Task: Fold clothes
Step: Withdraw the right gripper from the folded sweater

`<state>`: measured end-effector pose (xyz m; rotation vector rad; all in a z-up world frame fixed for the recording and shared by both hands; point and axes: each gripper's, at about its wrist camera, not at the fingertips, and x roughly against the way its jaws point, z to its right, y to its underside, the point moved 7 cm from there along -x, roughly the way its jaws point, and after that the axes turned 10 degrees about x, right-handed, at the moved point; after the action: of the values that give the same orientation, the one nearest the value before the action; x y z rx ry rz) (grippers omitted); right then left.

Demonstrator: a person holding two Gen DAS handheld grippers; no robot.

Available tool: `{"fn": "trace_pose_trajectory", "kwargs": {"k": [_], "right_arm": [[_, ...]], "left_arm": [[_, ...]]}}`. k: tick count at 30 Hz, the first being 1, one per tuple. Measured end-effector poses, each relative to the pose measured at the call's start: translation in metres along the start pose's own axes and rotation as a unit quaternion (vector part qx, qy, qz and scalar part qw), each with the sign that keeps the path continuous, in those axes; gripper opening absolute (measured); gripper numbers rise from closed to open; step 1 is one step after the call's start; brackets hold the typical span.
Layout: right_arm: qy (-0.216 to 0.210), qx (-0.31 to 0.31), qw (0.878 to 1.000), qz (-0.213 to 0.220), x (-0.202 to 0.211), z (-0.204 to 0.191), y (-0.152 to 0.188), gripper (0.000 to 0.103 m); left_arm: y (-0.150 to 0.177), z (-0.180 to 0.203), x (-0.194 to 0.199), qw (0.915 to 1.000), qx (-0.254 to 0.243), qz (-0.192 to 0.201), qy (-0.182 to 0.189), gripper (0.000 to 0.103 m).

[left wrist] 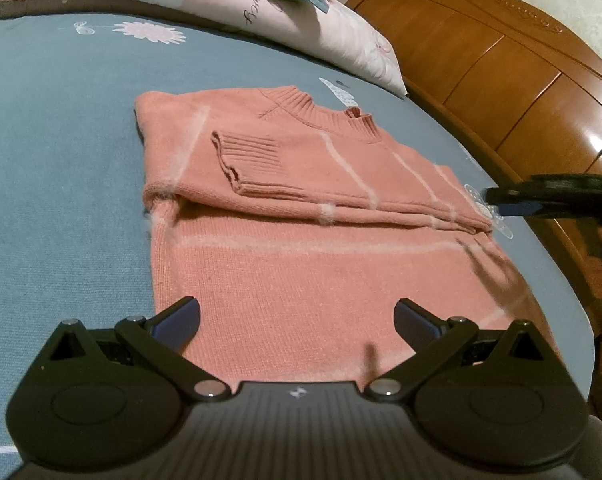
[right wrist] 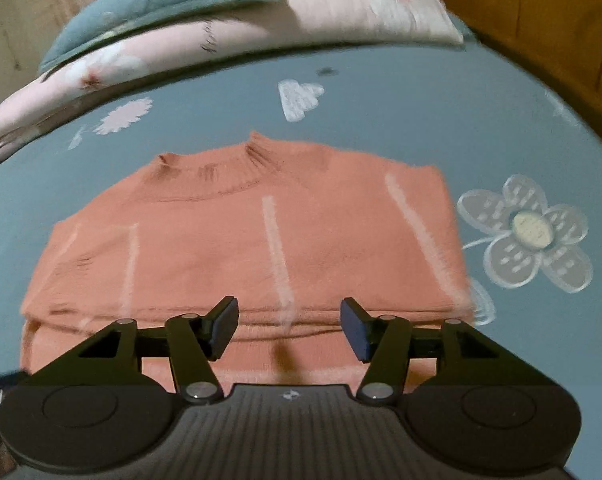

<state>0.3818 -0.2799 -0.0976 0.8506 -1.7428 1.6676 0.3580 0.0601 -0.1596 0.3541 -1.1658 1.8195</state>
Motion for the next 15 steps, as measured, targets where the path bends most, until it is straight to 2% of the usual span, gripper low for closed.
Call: {"fn": "trace_pose_trajectory", "kwargs": {"k": [9,15], "right_arm": [[-0.004,0.01,1.0,-0.014,0.07,-0.007,0.055,0.065],[0.021,0.029,0.999,-0.033,0.072,-0.012,0.113,0.066]], "left_arm": [[0.0,-0.002,0.0,0.9999,0.009,0.003,0.007,0.102],[0.0,0.001,0.0,1.0,0.003,0.004,-0.002,0.102]]}}
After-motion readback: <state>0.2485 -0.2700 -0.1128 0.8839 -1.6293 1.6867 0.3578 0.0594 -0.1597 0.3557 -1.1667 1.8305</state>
